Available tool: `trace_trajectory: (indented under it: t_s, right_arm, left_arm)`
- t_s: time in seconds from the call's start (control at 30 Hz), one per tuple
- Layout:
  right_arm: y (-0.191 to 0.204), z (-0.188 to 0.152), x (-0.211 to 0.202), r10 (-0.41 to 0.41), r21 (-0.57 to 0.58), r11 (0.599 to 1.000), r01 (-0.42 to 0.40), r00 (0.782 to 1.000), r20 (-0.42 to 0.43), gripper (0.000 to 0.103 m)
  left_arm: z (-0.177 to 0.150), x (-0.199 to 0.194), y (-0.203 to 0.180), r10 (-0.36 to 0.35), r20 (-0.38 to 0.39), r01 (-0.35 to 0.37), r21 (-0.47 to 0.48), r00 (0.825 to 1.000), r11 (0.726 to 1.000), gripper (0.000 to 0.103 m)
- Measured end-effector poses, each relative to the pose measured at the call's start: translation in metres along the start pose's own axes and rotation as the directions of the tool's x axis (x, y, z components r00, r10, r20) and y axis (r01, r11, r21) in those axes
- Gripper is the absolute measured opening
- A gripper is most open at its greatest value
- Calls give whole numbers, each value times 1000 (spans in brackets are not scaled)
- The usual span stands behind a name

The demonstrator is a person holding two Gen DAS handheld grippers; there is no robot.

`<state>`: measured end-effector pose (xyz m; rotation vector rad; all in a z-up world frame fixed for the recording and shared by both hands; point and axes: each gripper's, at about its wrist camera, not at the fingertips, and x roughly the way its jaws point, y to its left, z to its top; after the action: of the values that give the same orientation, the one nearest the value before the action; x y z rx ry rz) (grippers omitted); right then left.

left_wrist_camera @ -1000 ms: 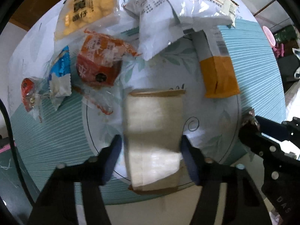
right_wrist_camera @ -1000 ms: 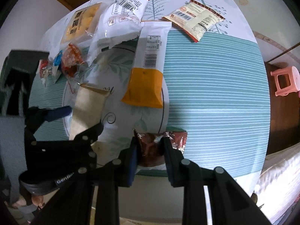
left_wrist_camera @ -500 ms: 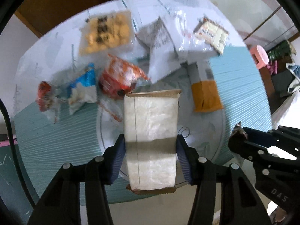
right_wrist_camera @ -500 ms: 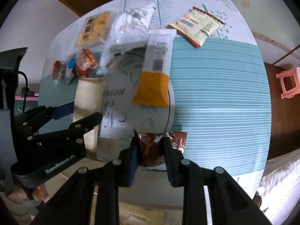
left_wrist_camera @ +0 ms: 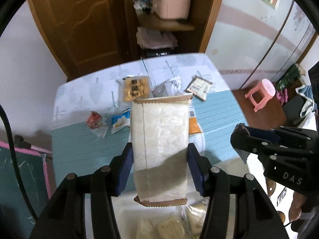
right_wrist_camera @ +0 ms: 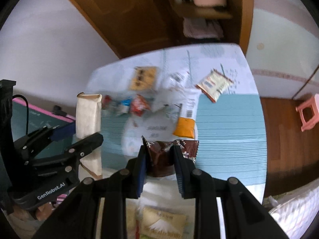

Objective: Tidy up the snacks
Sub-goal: 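Lift both held snacks and carry them over the white tray, then lower both snacks into the tray and open both tools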

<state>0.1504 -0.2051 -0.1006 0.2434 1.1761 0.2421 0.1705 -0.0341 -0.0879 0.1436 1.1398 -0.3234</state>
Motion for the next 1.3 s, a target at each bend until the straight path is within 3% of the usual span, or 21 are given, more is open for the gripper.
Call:
trace_trajectory:
  t_s: [0.3,0.57,0.87,1.23,1.3]
  right_arm:
    - [42,-61,-52,74,-84,994,-70,996,42,26]
    - [60,-112,-61,71,-135,989,-68,997,15,26]
    - [74,-140,-54,34,-177,984,-37,999,-17,27]
    - [76,-146,-41,-1,-158,987,-6,999,-43,30]
    - [76,-146,-40,-14,-154,988,8,999,-43,31]
  left_arm:
    - [-75,-75,-14,13,57,-8,-72,998,997,52]
    - [-135,-92,-26,23,49,-16,-124,999,992,52]
    - [-166,-92,-33,66,37,-61,-118,997,991,52]
    - [-175,-82,-25,75,-1,-74,-144,997,987,53]
    - [-175,-82,-24,63,-3,-63,-147,998,987,58]
